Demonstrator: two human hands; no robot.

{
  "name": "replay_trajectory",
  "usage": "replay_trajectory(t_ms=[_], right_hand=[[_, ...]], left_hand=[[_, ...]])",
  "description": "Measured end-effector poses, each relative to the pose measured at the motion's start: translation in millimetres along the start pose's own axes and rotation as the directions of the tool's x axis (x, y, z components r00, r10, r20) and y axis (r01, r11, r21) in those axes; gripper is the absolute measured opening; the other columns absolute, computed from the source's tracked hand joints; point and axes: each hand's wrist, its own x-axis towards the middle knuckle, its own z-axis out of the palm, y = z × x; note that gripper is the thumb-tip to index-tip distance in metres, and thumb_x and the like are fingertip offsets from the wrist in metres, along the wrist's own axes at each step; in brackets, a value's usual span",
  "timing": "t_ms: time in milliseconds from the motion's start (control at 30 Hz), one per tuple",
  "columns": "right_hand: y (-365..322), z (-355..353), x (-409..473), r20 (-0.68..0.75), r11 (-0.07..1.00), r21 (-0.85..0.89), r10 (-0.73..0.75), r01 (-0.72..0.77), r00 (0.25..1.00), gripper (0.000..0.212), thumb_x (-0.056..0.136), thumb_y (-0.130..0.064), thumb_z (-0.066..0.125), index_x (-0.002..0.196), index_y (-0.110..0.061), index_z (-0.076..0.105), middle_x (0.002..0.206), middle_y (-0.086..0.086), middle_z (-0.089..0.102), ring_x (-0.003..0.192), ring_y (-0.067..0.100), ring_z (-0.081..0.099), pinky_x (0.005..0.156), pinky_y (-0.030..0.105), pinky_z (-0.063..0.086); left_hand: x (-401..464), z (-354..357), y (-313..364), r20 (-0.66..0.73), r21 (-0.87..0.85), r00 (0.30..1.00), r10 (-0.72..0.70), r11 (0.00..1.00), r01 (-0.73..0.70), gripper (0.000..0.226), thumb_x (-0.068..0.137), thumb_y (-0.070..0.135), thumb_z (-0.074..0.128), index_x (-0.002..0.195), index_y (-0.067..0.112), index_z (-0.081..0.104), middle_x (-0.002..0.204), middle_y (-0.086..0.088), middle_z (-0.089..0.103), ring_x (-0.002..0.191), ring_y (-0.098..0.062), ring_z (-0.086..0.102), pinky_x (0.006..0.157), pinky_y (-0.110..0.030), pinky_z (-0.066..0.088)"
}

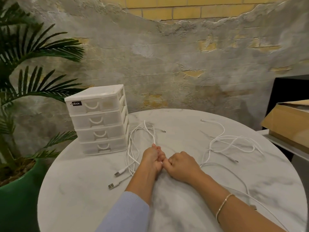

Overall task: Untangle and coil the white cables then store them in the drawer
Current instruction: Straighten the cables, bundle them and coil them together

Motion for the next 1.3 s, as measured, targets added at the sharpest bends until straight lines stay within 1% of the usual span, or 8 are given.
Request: replay_trajectory(t_ms=[133,200,267,500,767,1000,1133,1300], right_hand=[[9.8,1.4,12.9,-0.156,0.984,0.054,0.177,-0.17,0.972,0.046,0.096,-0.033,0.033,0.086,-0.003,0.067,0.102,0.016,0.065,0.099,0.031,0.054,0.077,0.032,0.039],[14.0,2.3,21.6,-0.169,0.962,0.122,0.262,-0.244,0.95,0.048,0.096,-0.035,0.033,0.098,-0.002,0.067,0.109,0.016,0.064,0.105,0.032,0.055,0.076,0.031,0.038],[15.1,4.2,28.0,-0.15,0.942,0.168,0.317,-0.292,0.936,0.047,0.095,-0.035,0.033,0.101,-0.004,0.067,0.111,0.016,0.063,0.106,0.032,0.054,0.077,0.03,0.037],[10.9,0.7,16.2,-0.05,0.992,0.033,0.121,-0.119,0.991,0.045,0.1,-0.032,0.027,0.101,-0.006,0.064,0.108,0.015,0.064,0.104,0.031,0.056,0.08,0.033,0.041],[-2.3,-5.2,4.8,0.025,0.992,-0.066,-0.104,0.106,0.994,0.041,0.099,-0.033,0.031,0.102,-0.011,0.065,0.109,0.013,0.064,0.101,0.029,0.054,0.074,0.033,0.034],[9.3,-3.7,6.2,0.153,0.996,0.072,-0.054,0.043,0.987,0.038,0.097,-0.048,0.034,0.076,-0.022,0.052,0.096,0.003,0.065,0.092,0.02,0.055,0.085,0.035,0.043],[11.6,-11.1,4.7,0.161,0.991,0.127,-0.064,0.043,0.985,0.038,0.098,-0.039,0.038,0.091,-0.01,0.062,0.101,0.007,0.065,0.098,0.023,0.056,0.088,0.036,0.042],[7.2,-10.5,10.9,-0.051,0.991,0.066,0.118,-0.114,0.992,0.055,0.1,-0.047,0.022,0.1,-0.014,0.066,0.11,0.007,0.066,0.107,0.026,0.055,0.085,0.034,0.041]], left_hand=[[1.6,-1.3,-1.2,0.062,-0.135,0.998,-0.007,0.991,0.015,0.044,0.104,0.032,0.027,0.078,0.002,0.047,0.054,-0.008,0.043,0.047,-0.014,0.044,0.05,-0.023,0.043],[-1.2,-2.6,-3.2,0.111,-0.155,0.993,-0.038,0.986,0.056,0.045,0.103,0.034,0.03,0.082,-0.001,0.051,0.076,-0.015,0.051,0.07,-0.023,0.052,0.077,-0.035,0.047],[-6.6,-1.9,-7.3,0.138,-0.138,0.988,-0.065,0.987,0.084,0.045,0.102,0.035,0.032,0.086,-0.001,0.052,0.09,-0.019,0.055,0.083,-0.031,0.056,0.086,-0.042,0.044],[-15.1,5.7,-10.4,0.126,-0.199,0.99,-0.063,0.976,0.087,0.044,0.105,0.024,0.027,0.068,0.006,0.042,0.078,-0.014,0.052,0.077,-0.027,0.056,0.076,-0.037,0.046],[-10.6,5.1,-11.8,0.11,-0.222,0.992,-0.055,0.972,0.079,0.043,0.103,0.026,0.032,0.064,0.01,0.04,0.035,0.001,0.04,0.045,-0.011,0.04,0.056,-0.025,0.044],[-5.6,-2.1,0.9,0.109,-0.319,0.994,-0.018,0.946,0.052,0.043,0.103,0.03,0.031,0.065,0.01,0.037,0.031,0.003,0.023,0.02,-0.008,0.02,0.027,-0.009,0.019],[-5.8,-1.4,4.3,0.085,-0.281,0.996,-0.036,0.958,0.059,0.044,0.104,0.026,0.028,0.064,0.01,0.034,0.029,0.003,0.021,0.018,-0.007,0.017,0.024,-0.01,0.011],[-5.6,4.4,-3.7,0.126,-0.263,0.984,-0.128,0.952,0.158,0.044,0.104,0.025,0.028,0.062,0.012,0.03,0.027,0.002,0.018,0.015,-0.008,0.016,0.02,-0.01,0.01]])
